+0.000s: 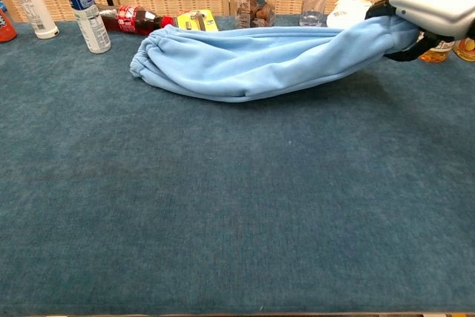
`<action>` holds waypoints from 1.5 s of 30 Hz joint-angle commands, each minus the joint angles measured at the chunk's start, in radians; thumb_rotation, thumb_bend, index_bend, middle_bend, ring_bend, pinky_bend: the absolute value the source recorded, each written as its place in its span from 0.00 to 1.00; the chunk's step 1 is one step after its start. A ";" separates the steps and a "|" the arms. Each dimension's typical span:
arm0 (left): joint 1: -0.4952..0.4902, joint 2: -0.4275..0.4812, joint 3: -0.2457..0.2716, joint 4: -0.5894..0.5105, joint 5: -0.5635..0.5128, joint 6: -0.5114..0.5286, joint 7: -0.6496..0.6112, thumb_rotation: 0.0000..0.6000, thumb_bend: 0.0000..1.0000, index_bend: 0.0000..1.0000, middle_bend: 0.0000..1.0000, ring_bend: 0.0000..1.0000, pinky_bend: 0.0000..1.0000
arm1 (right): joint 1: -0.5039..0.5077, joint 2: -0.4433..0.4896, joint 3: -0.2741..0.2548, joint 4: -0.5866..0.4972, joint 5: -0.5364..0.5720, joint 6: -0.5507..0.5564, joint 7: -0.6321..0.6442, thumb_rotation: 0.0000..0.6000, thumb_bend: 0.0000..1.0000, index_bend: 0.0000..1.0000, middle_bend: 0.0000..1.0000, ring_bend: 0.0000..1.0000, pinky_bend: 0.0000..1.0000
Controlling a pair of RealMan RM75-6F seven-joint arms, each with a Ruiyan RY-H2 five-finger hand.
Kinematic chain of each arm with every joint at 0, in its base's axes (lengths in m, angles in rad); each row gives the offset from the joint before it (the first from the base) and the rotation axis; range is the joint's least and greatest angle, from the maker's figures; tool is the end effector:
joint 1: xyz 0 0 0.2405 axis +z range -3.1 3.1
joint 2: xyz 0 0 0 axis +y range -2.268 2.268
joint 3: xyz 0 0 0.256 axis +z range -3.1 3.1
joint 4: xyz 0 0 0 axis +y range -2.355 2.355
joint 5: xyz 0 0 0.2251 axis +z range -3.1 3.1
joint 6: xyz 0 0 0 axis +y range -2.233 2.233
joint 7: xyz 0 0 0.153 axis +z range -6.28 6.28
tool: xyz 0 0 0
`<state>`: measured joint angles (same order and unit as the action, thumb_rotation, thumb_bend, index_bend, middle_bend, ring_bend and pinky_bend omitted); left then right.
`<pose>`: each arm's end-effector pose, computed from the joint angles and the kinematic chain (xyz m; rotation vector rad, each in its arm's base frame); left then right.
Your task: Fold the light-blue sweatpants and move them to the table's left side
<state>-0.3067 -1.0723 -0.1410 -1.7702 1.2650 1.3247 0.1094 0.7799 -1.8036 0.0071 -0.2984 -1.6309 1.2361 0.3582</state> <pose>-0.2649 0.2701 0.1451 -1.3917 -0.9501 -0.9424 -0.2411 -0.4422 0.0355 1.8635 -0.3172 0.9659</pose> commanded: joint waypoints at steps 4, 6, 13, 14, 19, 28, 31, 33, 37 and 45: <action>0.003 -0.004 0.002 0.002 0.008 0.002 0.003 1.00 0.06 0.00 0.00 0.00 0.00 | -0.021 0.042 -0.018 -0.005 -0.009 0.011 0.003 1.00 0.89 0.64 0.43 0.43 0.59; 0.003 -0.003 0.002 0.000 0.007 0.000 0.005 1.00 0.06 0.00 0.00 0.00 0.00 | -0.025 0.055 -0.018 -0.012 -0.007 0.014 0.011 1.00 0.89 0.64 0.43 0.43 0.59; 0.002 -0.001 -0.002 -0.003 0.002 -0.006 0.007 1.00 0.06 0.00 0.00 0.00 0.00 | 0.001 0.087 -0.011 -0.087 -0.019 0.079 -0.001 1.00 0.89 0.64 0.43 0.43 0.59; 0.002 -0.002 -0.003 -0.002 0.002 -0.006 0.007 1.00 0.06 0.00 0.00 0.00 0.00 | 0.013 0.090 -0.008 -0.108 -0.022 0.088 -0.013 1.00 0.89 0.64 0.43 0.43 0.59; 0.002 0.002 -0.001 -0.007 0.008 -0.009 0.008 1.00 0.06 0.00 0.00 0.00 0.00 | 0.084 0.091 0.012 -0.180 -0.030 0.068 -0.098 1.00 0.89 0.64 0.42 0.43 0.59; 0.006 0.018 -0.007 0.003 0.002 -0.020 -0.032 1.00 0.06 0.00 0.00 0.00 0.00 | 0.213 0.075 0.075 -0.345 0.000 -0.066 -0.284 1.00 0.89 0.64 0.42 0.43 0.59; 0.005 0.024 -0.012 0.007 -0.006 -0.027 -0.043 1.00 0.06 0.00 0.00 0.00 0.00 | 0.242 0.069 0.089 -0.382 0.009 -0.103 -0.342 1.00 0.89 0.64 0.42 0.43 0.58; 0.004 0.025 -0.014 0.010 -0.010 -0.032 -0.049 1.00 0.06 0.00 0.00 0.00 0.00 | 0.268 0.057 0.103 -0.403 0.020 -0.142 -0.380 1.00 0.89 0.64 0.42 0.43 0.58; 0.003 0.025 -0.016 0.014 -0.017 -0.039 -0.053 1.00 0.06 0.00 0.00 0.00 0.00 | 0.321 0.025 0.129 -0.408 0.044 -0.220 -0.462 1.00 0.89 0.64 0.42 0.43 0.58; -0.004 0.023 -0.019 0.018 -0.033 -0.054 -0.045 1.00 0.06 0.00 0.00 0.00 0.00 | 0.416 -0.043 0.192 -0.356 0.114 -0.354 -0.563 1.00 0.89 0.64 0.42 0.43 0.58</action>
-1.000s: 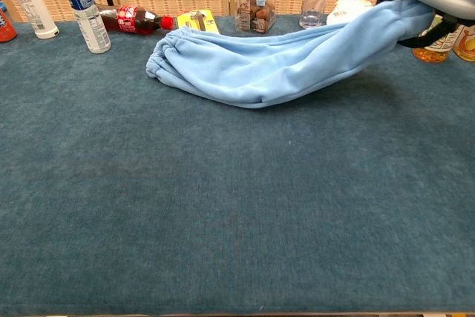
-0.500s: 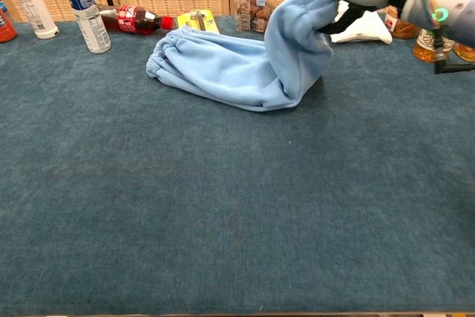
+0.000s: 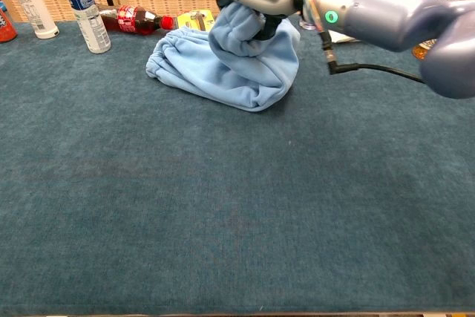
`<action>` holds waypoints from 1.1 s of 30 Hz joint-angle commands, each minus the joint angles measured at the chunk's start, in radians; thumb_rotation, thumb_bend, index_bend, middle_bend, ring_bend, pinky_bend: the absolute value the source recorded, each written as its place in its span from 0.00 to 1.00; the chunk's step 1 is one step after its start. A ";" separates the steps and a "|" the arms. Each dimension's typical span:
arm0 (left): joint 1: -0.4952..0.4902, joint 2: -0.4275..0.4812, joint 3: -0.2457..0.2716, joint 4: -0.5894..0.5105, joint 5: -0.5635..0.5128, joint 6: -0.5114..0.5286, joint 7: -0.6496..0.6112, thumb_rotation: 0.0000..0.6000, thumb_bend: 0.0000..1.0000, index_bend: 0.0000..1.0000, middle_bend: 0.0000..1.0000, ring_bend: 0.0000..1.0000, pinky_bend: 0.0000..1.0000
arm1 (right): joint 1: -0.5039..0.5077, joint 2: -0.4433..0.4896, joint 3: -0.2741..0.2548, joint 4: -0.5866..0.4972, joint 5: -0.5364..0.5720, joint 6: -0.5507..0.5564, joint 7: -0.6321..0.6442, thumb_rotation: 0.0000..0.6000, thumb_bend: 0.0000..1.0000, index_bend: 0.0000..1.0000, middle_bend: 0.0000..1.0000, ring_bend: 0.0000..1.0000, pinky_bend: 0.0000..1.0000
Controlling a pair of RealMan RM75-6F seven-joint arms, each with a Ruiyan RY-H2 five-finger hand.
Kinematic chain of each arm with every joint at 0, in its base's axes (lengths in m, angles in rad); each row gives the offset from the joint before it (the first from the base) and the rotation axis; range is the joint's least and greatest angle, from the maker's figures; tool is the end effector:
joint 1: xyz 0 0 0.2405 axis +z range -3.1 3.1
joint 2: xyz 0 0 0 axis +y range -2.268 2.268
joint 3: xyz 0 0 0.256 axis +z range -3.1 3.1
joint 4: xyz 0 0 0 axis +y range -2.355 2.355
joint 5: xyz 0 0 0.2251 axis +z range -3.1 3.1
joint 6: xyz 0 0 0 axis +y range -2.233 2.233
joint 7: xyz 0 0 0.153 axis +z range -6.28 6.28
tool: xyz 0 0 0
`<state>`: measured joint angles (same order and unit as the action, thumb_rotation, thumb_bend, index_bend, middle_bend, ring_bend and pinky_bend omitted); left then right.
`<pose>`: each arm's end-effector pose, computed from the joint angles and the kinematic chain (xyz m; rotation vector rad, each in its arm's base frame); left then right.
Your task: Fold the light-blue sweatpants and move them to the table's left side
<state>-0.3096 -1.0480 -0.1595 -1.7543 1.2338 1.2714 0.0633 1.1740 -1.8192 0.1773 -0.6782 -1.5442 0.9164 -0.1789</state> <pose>-0.2735 0.2763 0.1516 -1.3763 -0.9954 -0.9263 -0.0308 -0.4727 -0.0512 2.0327 -0.0097 0.9475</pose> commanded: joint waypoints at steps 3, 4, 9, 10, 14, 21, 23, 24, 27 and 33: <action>0.000 -0.001 -0.003 0.005 -0.008 -0.002 -0.003 1.00 0.06 0.00 0.00 0.00 0.00 | 0.040 -0.060 0.033 0.058 0.049 -0.064 -0.045 1.00 0.89 0.64 0.42 0.43 0.58; 0.001 -0.001 -0.004 0.006 -0.011 -0.002 -0.005 1.00 0.06 0.00 0.00 0.00 0.00 | 0.045 -0.071 0.034 0.071 0.053 -0.069 -0.055 1.00 0.89 0.64 0.42 0.43 0.58; 0.000 0.003 -0.009 0.008 -0.025 -0.008 -0.010 1.00 0.06 0.00 0.00 0.00 0.00 | 0.070 -0.136 0.052 0.137 0.075 -0.067 -0.085 1.00 0.89 0.62 0.41 0.41 0.57; -0.001 0.002 -0.010 0.010 -0.026 -0.009 -0.010 1.00 0.06 0.00 0.00 0.00 0.00 | 0.074 -0.150 0.057 0.152 0.081 -0.065 -0.087 1.00 0.87 0.61 0.39 0.40 0.57; -0.004 -0.001 -0.011 0.018 -0.034 -0.017 -0.009 1.00 0.06 0.00 0.00 0.00 0.00 | 0.095 -0.212 0.087 0.233 0.112 -0.052 -0.097 1.00 0.63 0.52 0.33 0.33 0.56; -0.007 -0.001 -0.013 0.021 -0.039 -0.024 -0.007 1.00 0.06 0.00 0.00 0.00 0.00 | 0.115 -0.268 0.099 0.313 0.138 -0.069 -0.076 1.00 0.11 0.15 0.05 0.06 0.37; -0.008 -0.003 -0.014 0.025 -0.043 -0.025 -0.009 1.00 0.06 0.00 0.00 0.00 0.00 | 0.119 -0.280 0.100 0.322 0.140 -0.065 -0.053 1.00 0.02 0.06 0.00 0.01 0.31; -0.009 -0.004 -0.015 0.027 -0.045 -0.027 -0.009 1.00 0.06 0.00 0.00 0.00 0.00 | 0.122 -0.287 0.102 0.328 0.141 -0.055 -0.047 1.00 0.00 0.02 0.00 0.00 0.27; -0.011 -0.005 -0.014 0.028 -0.044 -0.030 -0.004 1.00 0.06 0.00 0.00 0.00 0.00 | 0.130 -0.304 0.107 0.354 0.147 -0.040 -0.046 1.00 0.00 0.00 0.00 0.00 0.19; -0.014 -0.009 -0.011 0.026 -0.043 -0.033 0.006 1.00 0.06 0.00 0.00 0.00 0.00 | 0.146 -0.343 0.160 0.415 0.201 0.000 -0.057 1.00 0.00 0.00 0.00 0.00 0.18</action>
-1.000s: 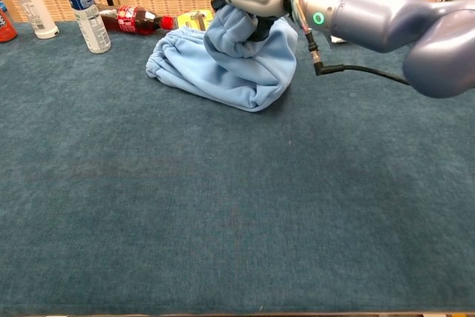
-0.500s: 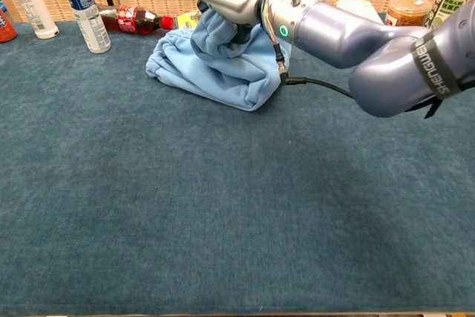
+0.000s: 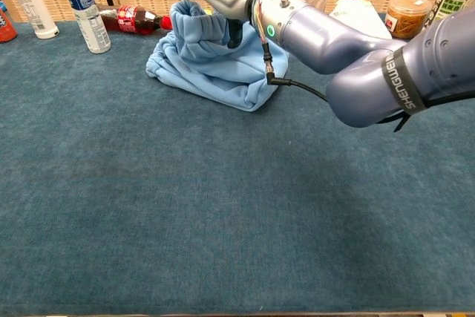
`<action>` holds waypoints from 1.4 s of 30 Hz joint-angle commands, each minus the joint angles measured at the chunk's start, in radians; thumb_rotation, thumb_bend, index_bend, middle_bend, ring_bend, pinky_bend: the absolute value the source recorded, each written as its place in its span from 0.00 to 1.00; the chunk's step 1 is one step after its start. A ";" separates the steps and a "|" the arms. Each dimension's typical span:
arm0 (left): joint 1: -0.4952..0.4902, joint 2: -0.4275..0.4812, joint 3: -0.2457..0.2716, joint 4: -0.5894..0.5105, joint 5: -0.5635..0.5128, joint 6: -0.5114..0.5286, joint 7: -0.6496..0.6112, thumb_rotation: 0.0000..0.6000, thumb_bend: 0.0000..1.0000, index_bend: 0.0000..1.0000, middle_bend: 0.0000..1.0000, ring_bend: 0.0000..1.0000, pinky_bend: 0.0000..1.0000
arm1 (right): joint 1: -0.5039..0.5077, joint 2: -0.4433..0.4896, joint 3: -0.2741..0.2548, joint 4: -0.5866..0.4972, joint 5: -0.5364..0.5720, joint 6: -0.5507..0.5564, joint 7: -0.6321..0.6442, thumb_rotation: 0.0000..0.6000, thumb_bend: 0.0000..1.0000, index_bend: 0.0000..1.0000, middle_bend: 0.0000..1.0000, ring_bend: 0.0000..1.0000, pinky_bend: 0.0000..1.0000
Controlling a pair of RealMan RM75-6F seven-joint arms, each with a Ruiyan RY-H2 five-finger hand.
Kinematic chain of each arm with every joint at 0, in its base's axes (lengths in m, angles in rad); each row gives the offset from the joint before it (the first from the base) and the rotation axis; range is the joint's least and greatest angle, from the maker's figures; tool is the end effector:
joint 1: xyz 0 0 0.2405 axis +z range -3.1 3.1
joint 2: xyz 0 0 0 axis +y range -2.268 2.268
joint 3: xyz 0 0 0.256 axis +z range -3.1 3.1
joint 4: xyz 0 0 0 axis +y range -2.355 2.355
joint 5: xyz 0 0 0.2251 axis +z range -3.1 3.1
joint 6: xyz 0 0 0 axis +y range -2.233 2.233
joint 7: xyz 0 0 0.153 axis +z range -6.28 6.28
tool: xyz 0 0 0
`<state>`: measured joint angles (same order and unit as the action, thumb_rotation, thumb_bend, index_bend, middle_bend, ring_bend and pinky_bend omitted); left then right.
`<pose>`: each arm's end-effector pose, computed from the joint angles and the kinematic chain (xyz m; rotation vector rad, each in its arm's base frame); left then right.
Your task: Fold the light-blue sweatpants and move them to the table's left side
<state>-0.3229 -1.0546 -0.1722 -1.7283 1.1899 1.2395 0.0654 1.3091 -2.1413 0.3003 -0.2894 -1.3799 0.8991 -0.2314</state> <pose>-0.2805 0.2840 0.1520 -1.3576 -1.0128 -0.8981 0.0088 -0.4808 -0.0938 1.8526 -0.1286 0.9553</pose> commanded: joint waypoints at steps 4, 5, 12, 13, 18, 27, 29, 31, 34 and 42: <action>-0.001 -0.004 0.002 0.000 0.003 0.001 0.007 1.00 0.06 0.00 0.00 0.00 0.00 | 0.024 -0.037 0.073 0.046 0.078 0.015 -0.010 1.00 0.00 0.00 0.00 0.00 0.19; -0.001 -0.004 0.002 -0.001 0.003 0.002 0.008 1.00 0.06 0.00 0.00 0.00 0.00 | 0.027 -0.044 0.096 0.045 0.102 0.011 0.001 1.00 0.00 0.00 0.00 0.00 0.19; -0.001 -0.004 0.005 -0.005 0.005 0.002 0.011 1.00 0.06 0.00 0.00 0.00 0.00 | 0.053 -0.084 0.185 0.068 0.202 0.001 0.010 1.00 0.00 0.00 0.00 0.00 0.22; -0.001 -0.006 0.005 -0.004 0.008 0.002 0.012 1.00 0.06 0.00 0.00 0.00 0.00 | 0.058 -0.095 0.201 0.077 0.222 -0.014 0.005 1.00 0.00 0.00 0.00 0.00 0.22; -0.003 -0.008 0.007 -0.004 0.010 0.002 0.017 1.00 0.06 0.00 0.00 0.00 0.00 | 0.100 -0.116 0.259 0.102 0.288 -0.047 0.003 1.00 0.00 0.00 0.00 0.00 0.22; -0.006 -0.011 0.008 0.002 0.010 -0.005 0.015 1.00 0.06 0.00 0.00 0.00 0.00 | 0.113 -0.092 0.266 0.095 0.305 -0.030 0.061 1.00 0.00 0.00 0.00 0.00 0.17; -0.007 -0.007 0.010 0.002 0.018 -0.009 0.007 1.00 0.06 0.00 0.00 0.00 0.00 | 0.095 -0.061 0.249 0.071 0.288 -0.009 0.081 1.00 0.00 0.00 0.00 0.00 0.16; -0.007 -0.007 0.011 0.004 0.028 -0.009 -0.001 1.00 0.06 0.00 0.00 0.00 0.00 | 0.068 -0.025 0.230 0.030 0.271 0.019 0.094 1.00 0.00 0.00 0.00 0.00 0.15; -0.006 -0.008 0.014 0.004 0.040 -0.003 -0.005 1.00 0.06 0.00 0.00 0.00 0.00 | 0.026 0.023 0.208 -0.032 0.253 0.050 0.085 1.00 0.00 0.00 0.00 0.00 0.15; -0.001 -0.012 0.038 0.009 0.140 0.020 -0.049 1.00 0.06 0.00 0.00 0.00 0.00 | -0.247 0.367 0.109 -0.596 0.201 0.184 -0.042 1.00 0.00 0.00 0.00 0.00 0.14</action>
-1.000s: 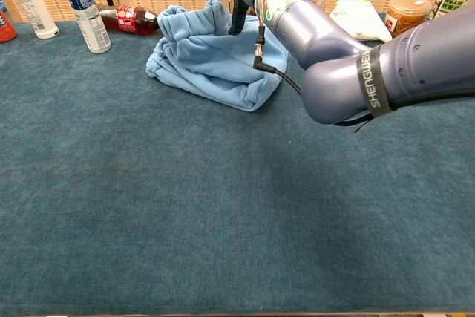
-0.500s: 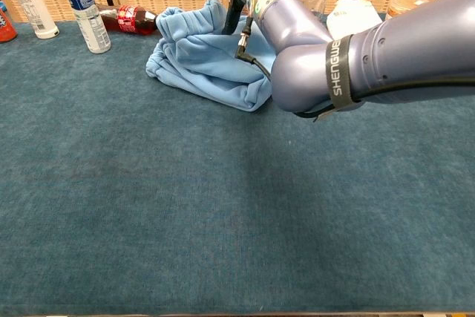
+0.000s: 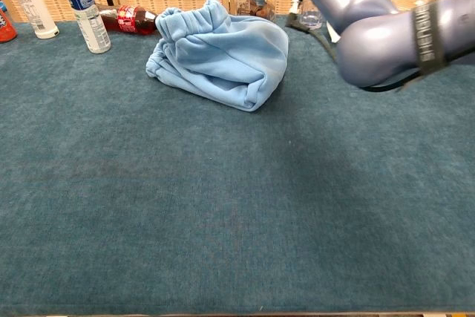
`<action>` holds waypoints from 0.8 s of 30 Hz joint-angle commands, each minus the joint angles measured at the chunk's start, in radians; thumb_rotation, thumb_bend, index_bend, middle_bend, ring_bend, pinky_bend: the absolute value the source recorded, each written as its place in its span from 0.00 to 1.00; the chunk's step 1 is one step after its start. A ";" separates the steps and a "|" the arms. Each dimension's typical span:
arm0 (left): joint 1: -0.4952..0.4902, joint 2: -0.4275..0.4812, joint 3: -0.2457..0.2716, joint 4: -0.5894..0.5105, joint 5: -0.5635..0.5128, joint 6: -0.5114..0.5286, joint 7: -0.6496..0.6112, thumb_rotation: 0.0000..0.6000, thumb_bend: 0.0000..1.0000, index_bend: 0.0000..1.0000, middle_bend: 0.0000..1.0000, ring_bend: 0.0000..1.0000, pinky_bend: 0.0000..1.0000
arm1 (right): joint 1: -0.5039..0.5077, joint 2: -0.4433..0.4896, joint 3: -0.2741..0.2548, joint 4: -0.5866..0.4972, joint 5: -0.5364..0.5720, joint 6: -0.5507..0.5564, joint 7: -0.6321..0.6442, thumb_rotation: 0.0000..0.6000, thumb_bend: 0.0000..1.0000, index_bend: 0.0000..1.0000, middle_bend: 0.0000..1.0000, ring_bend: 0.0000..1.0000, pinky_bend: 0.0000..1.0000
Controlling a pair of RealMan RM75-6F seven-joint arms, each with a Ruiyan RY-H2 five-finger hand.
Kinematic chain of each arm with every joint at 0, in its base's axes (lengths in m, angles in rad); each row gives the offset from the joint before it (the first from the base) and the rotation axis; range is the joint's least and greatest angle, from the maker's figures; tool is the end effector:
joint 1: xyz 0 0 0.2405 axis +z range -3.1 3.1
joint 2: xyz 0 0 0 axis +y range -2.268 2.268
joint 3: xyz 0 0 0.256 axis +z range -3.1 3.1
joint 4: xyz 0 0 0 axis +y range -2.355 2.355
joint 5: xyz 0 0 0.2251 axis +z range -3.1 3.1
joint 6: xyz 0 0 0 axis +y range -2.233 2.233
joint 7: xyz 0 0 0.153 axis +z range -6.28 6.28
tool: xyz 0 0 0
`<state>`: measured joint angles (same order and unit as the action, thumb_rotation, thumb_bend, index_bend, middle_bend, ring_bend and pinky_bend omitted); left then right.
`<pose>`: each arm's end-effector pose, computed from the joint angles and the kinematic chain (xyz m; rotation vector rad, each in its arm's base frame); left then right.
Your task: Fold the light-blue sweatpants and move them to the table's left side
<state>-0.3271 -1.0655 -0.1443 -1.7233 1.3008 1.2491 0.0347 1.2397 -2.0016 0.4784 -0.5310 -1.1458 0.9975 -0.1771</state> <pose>-0.2682 0.2791 0.1413 -1.4530 -0.9819 -0.9495 -0.0097 -0.5042 -0.0286 1.5238 -0.5717 1.2066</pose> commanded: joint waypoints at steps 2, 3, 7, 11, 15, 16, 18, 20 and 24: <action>0.007 -0.001 0.017 0.004 0.051 0.021 -0.025 1.00 0.06 0.00 0.00 0.00 0.00 | -0.247 0.331 -0.087 -0.525 -0.021 0.102 -0.148 1.00 0.00 0.00 0.00 0.00 0.13; 0.010 -0.001 0.019 0.004 0.058 0.026 -0.026 1.00 0.06 0.00 0.00 0.00 0.00 | -0.276 0.374 -0.096 -0.593 -0.016 0.110 -0.166 1.00 0.00 0.00 0.00 0.00 0.13; 0.020 -0.004 0.030 0.003 0.086 0.049 -0.024 1.00 0.06 0.00 0.00 0.00 0.00 | -0.385 0.532 -0.140 -0.823 -0.018 0.149 -0.196 1.00 0.00 0.00 0.00 0.00 0.10; 0.025 -0.009 0.039 0.007 0.118 0.066 -0.031 1.00 0.06 0.00 0.00 0.00 0.00 | -0.518 0.690 -0.218 -1.012 -0.068 0.221 -0.175 1.00 0.00 0.00 0.00 0.00 0.09; 0.023 -0.021 0.043 0.016 0.143 0.072 -0.045 1.00 0.06 0.00 0.00 0.00 0.00 | -0.618 0.793 -0.293 -1.099 -0.127 0.268 -0.126 1.00 0.00 0.00 0.00 0.00 0.09; 0.021 -0.024 0.047 0.018 0.159 0.074 -0.050 1.00 0.06 0.00 0.00 0.00 0.00 | -0.660 0.822 -0.327 -1.112 -0.151 0.292 -0.105 1.00 0.00 0.00 0.00 0.00 0.09; 0.022 -0.025 0.051 0.021 0.178 0.083 -0.058 1.00 0.06 0.00 0.00 0.00 0.00 | -0.701 0.845 -0.356 -1.109 -0.186 0.323 -0.075 1.00 0.00 0.00 0.00 0.00 0.09; 0.026 -0.028 0.055 0.025 0.195 0.096 -0.067 1.00 0.06 0.00 0.00 0.00 0.00 | -0.737 0.856 -0.380 -1.097 -0.209 0.350 -0.046 1.00 0.00 0.00 0.00 0.00 0.09; 0.041 -0.040 0.063 0.036 0.219 0.129 -0.079 1.00 0.06 0.00 0.00 0.00 0.00 | -0.803 0.869 -0.420 -1.066 -0.247 0.399 0.019 1.00 0.00 0.00 0.00 0.00 0.08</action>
<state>-0.2915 -1.1005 -0.0848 -1.6922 1.5123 1.3699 -0.0398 0.4658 -1.1446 0.0819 -1.6118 -1.3695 1.3747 -0.1863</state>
